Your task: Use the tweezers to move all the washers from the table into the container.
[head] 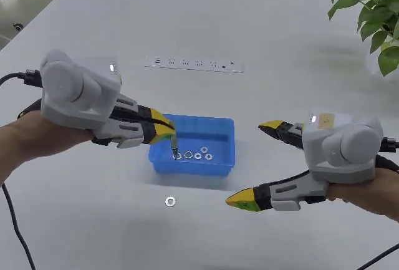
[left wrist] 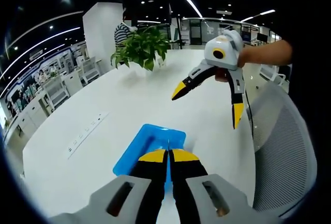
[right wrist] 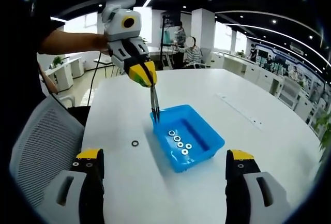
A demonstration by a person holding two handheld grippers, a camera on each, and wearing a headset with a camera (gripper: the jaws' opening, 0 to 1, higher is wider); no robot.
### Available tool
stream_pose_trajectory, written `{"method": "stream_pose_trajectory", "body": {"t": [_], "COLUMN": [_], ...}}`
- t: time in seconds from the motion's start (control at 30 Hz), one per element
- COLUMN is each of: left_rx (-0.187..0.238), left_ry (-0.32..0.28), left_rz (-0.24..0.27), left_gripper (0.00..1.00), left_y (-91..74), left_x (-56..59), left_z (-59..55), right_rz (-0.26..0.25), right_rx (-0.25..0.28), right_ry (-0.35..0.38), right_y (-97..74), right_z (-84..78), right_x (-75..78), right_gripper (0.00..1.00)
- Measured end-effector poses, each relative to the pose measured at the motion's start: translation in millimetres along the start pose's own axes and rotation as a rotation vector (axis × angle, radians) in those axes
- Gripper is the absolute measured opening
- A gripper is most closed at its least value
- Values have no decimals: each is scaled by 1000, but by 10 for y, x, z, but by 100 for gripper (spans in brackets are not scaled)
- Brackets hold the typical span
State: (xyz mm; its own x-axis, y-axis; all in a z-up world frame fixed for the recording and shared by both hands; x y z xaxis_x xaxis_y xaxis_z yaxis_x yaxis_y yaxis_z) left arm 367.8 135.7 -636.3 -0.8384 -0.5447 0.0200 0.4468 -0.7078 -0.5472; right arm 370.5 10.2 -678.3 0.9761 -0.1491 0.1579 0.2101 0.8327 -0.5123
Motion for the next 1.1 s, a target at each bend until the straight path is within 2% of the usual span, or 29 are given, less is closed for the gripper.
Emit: {"method": "stream_pose_trajectory", "body": {"t": [0.23, 0.47, 1.1], "left_rx": [1, -12, -50], "left_ry": [-1, -4, -22], "left_rz": [2, -6, -28], "left_gripper": [5, 5, 6], "left_y": [-58, -73, 65], "left_x": [76, 183, 335], "left_z": [-41, -144, -428], "right_rz": [5, 14, 39], "right_rx": [-2, -10, -33], "right_ry": [1, 0, -7], "right_y": [12, 32, 76], "right_z": [-3, -24, -74], "right_x": [-70, -135, -222], "right_gripper": [100, 100, 99]}}
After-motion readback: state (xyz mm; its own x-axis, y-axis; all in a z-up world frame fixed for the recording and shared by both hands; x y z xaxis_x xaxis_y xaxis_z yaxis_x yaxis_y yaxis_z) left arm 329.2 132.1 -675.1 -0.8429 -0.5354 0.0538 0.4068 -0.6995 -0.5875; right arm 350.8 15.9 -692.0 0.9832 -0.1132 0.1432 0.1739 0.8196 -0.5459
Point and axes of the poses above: the centre of the closed fingertips' face, and the gripper's own axes: y roughly forward along the fingers, x roughly to its right, z roughly out of its top, the point moved 2 cm from there along -y, roughly backward along the fingers, and after that the axes turned 8 degrees about -y, right-handed, at the moved point
